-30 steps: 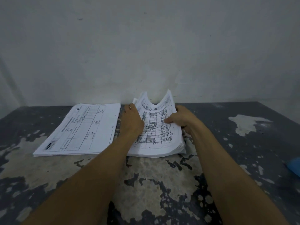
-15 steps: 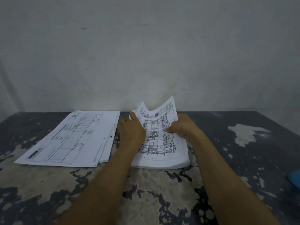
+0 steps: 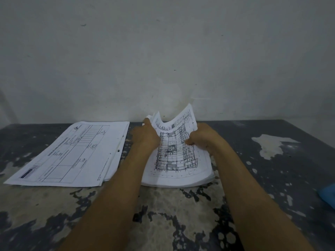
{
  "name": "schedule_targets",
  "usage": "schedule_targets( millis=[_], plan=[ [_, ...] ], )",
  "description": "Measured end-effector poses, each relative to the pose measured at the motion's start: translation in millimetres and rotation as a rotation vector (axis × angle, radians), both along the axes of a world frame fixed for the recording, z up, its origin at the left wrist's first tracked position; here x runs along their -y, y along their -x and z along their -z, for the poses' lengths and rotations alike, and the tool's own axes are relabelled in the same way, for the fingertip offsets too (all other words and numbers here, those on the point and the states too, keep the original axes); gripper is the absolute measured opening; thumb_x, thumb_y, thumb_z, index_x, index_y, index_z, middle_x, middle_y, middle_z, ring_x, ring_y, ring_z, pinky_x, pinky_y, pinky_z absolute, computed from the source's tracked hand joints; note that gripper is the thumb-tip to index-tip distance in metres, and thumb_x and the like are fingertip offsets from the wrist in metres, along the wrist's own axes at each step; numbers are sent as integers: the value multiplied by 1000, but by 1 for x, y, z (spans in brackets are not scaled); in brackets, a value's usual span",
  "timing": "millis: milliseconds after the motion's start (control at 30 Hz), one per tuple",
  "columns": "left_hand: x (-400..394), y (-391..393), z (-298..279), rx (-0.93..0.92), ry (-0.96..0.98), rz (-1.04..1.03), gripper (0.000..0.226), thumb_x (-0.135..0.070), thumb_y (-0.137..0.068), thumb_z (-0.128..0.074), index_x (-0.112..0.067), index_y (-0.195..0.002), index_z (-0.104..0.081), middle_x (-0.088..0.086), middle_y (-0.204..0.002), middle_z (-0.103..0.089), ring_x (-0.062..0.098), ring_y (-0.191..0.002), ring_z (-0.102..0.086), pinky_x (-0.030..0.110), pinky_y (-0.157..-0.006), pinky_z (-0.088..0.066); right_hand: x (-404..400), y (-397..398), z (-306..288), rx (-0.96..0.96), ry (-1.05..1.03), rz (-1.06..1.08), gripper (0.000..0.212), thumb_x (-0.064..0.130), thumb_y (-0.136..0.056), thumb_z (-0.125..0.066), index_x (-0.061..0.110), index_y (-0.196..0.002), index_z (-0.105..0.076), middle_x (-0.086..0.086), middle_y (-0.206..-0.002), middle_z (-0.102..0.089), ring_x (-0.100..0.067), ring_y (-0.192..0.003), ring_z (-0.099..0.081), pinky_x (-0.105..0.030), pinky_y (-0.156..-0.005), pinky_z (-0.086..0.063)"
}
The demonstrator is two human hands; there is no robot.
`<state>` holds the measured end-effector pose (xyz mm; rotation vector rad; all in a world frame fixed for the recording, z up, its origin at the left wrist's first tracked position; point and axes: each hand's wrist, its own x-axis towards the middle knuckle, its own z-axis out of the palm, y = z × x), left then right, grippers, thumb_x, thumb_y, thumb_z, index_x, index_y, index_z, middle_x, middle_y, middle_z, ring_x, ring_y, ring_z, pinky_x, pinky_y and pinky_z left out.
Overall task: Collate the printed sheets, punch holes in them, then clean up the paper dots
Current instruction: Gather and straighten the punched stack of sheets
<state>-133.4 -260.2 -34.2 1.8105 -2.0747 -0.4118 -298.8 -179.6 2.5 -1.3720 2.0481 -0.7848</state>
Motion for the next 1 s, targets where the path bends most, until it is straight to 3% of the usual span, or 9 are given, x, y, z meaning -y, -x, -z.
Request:
schedule_targets(
  millis=[167,367,433,567,667,767,867,933,1000],
  plan=[
    [-1,-5,-5,66,36,16,69,-23,-93,-60,-8,-150,-22,15,-122,-59,31,-109,-60,34,-75,-46,-2,2,3,-6,0,13,30,5,-86,-71,1,-115,-66,-12,-115,-69,-21,-87,-60,-21,-52,-41],
    [-3,-8,-5,-40,-7,-7,61,-18,-92,-59,-3,-143,-29,19,-127,-56,35,-114,-57,40,-89,-52,-1,0,7,-71,3,26,25,4,-85,-68,-2,-110,-67,-14,-108,-70,-26,-90,-67,-40,-83,-57],
    [-3,-8,-5,-98,6,-18,56,-17,-91,-58,-3,-139,-33,19,-126,-56,36,-113,-58,41,-91,-51,-1,-3,5,-74,20,19,23,1,-85,-65,-4,-108,-66,-15,-105,-70,-24,-82,-65,-39,-82,-56],
    [-4,-6,-4,-189,35,-7,46,-18,-92,-59,-5,-131,-39,15,-119,-60,34,-104,-61,35,-75,-48,-3,-1,0,-31,-4,9,26,0,-84,-65,-3,-110,-66,-14,-109,-70,-26,-93,-67,-39,-81,-56],
    [-3,-4,-1,-229,42,-5,45,-17,-91,-61,-6,-129,-40,12,-114,-61,30,-94,-61,33,-65,-47,-5,7,-4,109,-34,16,29,0,-85,-68,0,-114,-66,-11,-114,-69,-26,-96,-66,-32,-67,-53],
    [-1,-4,3,-297,52,-7,42,-16,-90,-60,-6,-126,-41,7,-103,-56,25,-85,-57,30,-59,-41,-7,13,-2,246,-10,-1,33,-3,-85,-68,1,-117,-65,-12,-115,-70,-29,-101,-66,-42,-87,-55],
    [3,-9,5,-455,69,-27,38,-19,-91,-61,-10,-123,-42,0,-97,-54,14,-73,-54,26,-54,-38,-8,13,-5,270,142,-15,33,-5,-83,-70,9,-112,-63,-11,-118,-68,-20,-94,-66,-25,-67,-55],
    [5,-14,1,-669,94,-45,37,-26,-90,-64,-17,-118,-42,-2,-99,-57,7,-73,-54,24,-51,-38,-9,11,-13,287,307,-36,52,-7,-82,-71,17,-123,-51,-6,-124,-63,-11,-92,-63,-15,-57,-51],
    [7,-20,-10,-936,110,-68,42,-32,-88,-69,-24,-116,-39,-4,-103,-60,7,-79,-59,24,-54,-44,-9,12,-22,365,453,-89,83,-6,-82,-72,23,-148,-29,-1,-135,-56,-15,-108,-62,-24,-75,-58]
  ],
)
